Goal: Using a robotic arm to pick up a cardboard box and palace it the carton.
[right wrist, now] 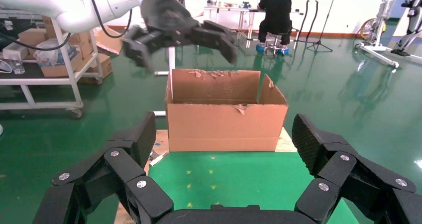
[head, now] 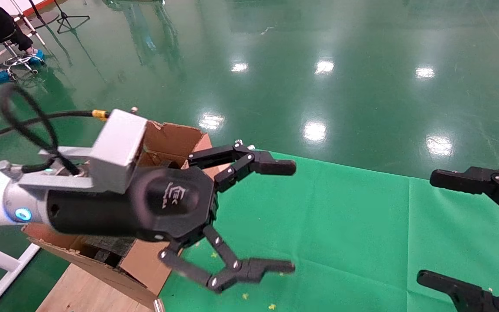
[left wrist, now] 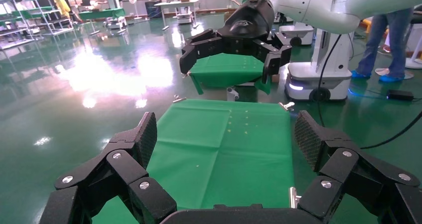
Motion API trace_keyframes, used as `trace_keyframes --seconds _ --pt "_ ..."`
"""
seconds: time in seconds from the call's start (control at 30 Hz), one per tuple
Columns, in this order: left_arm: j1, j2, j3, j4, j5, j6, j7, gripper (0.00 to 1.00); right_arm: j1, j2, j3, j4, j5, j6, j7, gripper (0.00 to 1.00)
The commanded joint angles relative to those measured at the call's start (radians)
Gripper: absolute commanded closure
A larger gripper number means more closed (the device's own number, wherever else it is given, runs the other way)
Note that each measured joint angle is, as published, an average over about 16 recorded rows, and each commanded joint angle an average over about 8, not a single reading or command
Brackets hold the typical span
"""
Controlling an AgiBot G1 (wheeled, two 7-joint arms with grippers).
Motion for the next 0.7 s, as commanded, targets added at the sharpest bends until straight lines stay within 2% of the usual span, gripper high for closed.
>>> trace_keyframes --seconds 0.03,0.7 --pt "0.007 0.002 -0.006 -0.011 -0.023 0.013 0.011 0.0 0.0 0.0 0.0 0.0 0.0 0.0 0.0 0.0" --pt "0.002 0.001 -0.001 -0.001 -0.005 0.002 0.004 0.0 0.0 0.0 0.0 0.0 0.0 0.0 0.0 0.0"
